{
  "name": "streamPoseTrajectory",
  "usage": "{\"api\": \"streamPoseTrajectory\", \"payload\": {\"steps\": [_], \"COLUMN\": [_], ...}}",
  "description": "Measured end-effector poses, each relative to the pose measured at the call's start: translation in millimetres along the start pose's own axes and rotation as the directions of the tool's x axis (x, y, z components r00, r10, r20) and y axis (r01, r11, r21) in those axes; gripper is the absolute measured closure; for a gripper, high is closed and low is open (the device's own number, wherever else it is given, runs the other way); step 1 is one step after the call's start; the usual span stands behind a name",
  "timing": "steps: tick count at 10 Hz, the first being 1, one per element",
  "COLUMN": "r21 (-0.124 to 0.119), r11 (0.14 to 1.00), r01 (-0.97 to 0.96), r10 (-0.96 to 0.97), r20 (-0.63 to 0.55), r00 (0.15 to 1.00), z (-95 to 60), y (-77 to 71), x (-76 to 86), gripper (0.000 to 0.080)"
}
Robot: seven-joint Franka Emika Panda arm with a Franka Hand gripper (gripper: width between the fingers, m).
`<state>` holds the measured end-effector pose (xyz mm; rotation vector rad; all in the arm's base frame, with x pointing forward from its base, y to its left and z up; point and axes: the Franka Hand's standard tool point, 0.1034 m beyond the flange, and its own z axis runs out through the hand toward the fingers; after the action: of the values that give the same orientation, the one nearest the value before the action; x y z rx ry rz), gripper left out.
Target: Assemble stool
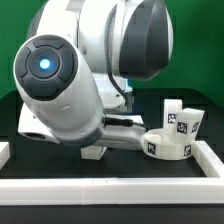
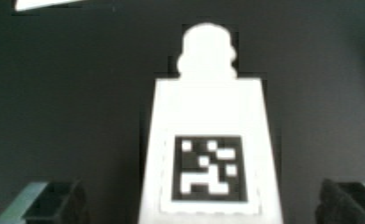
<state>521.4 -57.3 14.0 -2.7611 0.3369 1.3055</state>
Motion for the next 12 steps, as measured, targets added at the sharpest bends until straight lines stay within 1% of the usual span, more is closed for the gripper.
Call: {"api": "streamPoseTrajectory", "payload": {"steps": [3,4,5,6,7,8,9,10,11,12], "r21": [0.001,0.0,0.0,0.0,0.001,0.001,0.0,0.0,-0.005,0.001], "r11": [1.0,1.0,1.0,1.0,1.0,1.0,1.0,1.0,0.999,0.999], "r01": [-0.005,-0.006,-0.007,-0.008,-0.008,-0.009,-0.01,-0.013,-0.035,-0.039], "r10": [0.005,0.006,0.007,0.008,0.008,0.009,0.01,0.013,0.035,0.039], "r20": [-0.001,-0.002,0.001,0.001,0.001,0.0,-0.003,-0.019,-0.021,-0.013], "r00": [1.0,1.0,1.0,1.0,1.0,1.0,1.0,1.0,0.999,0.999], "z": [3.0,4.1,6.0,6.1,6.0,5.7,1.3,-10.7,-21.8,-29.3], "y": [2.8,3.2,3.8,3.7,3.9,4.6,4.9,1.5,-3.2,-7.7], "x": [3.3,3.7,3.7,3.6,3.6,3.5,0.9,-8.4,-26.3,-43.8], "gripper": [0.0151,0.0268,0.042,0.042,0.0464,0.0464,0.0463,0.0463,0.0463,0.0463]}}
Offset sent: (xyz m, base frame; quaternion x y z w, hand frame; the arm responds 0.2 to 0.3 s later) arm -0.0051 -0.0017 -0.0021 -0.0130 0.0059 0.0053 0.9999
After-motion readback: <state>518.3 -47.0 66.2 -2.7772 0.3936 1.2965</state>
